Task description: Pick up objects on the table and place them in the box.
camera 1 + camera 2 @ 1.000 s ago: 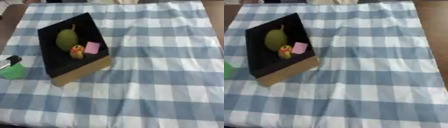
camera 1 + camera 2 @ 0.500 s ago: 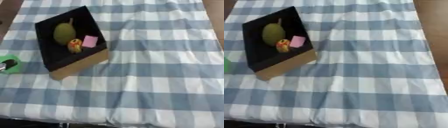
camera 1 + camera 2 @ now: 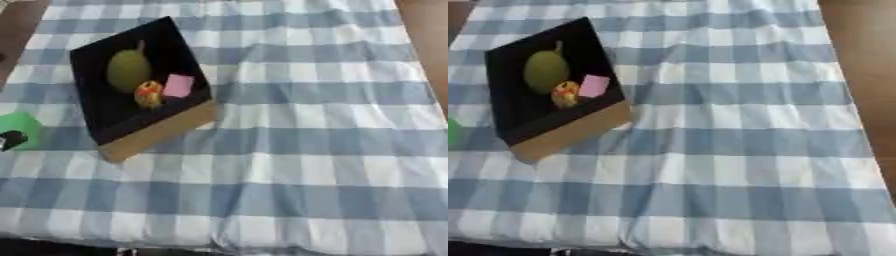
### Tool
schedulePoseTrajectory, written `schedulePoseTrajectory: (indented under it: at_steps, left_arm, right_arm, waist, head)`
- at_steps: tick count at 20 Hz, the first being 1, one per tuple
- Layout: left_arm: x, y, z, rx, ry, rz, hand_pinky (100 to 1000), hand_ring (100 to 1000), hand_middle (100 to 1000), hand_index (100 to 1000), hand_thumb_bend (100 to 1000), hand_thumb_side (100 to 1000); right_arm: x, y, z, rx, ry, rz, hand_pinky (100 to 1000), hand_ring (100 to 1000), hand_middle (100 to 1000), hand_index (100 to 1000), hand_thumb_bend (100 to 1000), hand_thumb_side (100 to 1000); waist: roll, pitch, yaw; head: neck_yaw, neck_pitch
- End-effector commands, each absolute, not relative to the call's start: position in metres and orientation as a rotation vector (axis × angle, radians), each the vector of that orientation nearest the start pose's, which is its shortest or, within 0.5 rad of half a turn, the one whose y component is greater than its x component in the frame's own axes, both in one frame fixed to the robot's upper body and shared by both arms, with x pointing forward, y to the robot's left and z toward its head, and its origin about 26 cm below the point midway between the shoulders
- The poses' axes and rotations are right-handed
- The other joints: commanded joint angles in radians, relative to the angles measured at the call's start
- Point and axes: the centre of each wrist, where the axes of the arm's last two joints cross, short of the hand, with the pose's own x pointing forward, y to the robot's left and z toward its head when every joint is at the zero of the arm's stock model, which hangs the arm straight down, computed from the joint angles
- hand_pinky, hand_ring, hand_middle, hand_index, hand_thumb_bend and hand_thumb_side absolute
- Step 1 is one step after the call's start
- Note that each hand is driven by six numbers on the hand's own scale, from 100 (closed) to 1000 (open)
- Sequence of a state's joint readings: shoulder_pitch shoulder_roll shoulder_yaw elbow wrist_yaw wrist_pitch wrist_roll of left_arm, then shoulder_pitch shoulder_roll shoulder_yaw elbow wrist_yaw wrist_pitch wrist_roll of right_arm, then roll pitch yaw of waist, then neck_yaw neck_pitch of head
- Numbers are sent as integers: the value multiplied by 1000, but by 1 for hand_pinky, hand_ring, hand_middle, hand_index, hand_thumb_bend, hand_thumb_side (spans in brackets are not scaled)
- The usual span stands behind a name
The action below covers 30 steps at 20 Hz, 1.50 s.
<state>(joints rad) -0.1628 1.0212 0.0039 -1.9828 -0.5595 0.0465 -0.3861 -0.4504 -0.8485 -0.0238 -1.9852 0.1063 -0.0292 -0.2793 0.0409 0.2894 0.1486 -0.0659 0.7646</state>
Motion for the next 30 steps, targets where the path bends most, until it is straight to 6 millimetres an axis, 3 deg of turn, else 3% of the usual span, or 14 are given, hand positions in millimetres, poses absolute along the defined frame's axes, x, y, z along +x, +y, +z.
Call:
schedulePoseTrajectory:
  at_steps: [1,11,18,30]
  left_arm:
    - [278,359,265,1111,-1356,-1576,942,909,871,952,574,446]
    - [292,375,256,1065,-1216,-1574,959,909,814,914,601,222]
    - [298,387,245,1069,-1075,-1565,964,911,822,920,590,180]
    - [311,426,222,1001,-925,-1455,964,914,836,898,597,159]
  right_arm:
    - [289,-317,315,1173,3276,-780,847,805,752,844,100,365]
    - [290,-317,312,1169,3294,-765,846,802,750,843,100,384]
    - [290,-317,310,1170,3309,-759,846,800,749,842,100,396]
    - [290,-317,306,1176,3329,-747,846,799,748,841,100,410]
  waist:
    - [-15,-35,2]
    - [-15,-35,-4]
    - [-14,-30,-7]
    - [-18,-27,-9]
  head:
    - [2,5]
    - [2,5]
    - [19,3]
    - [35,-1]
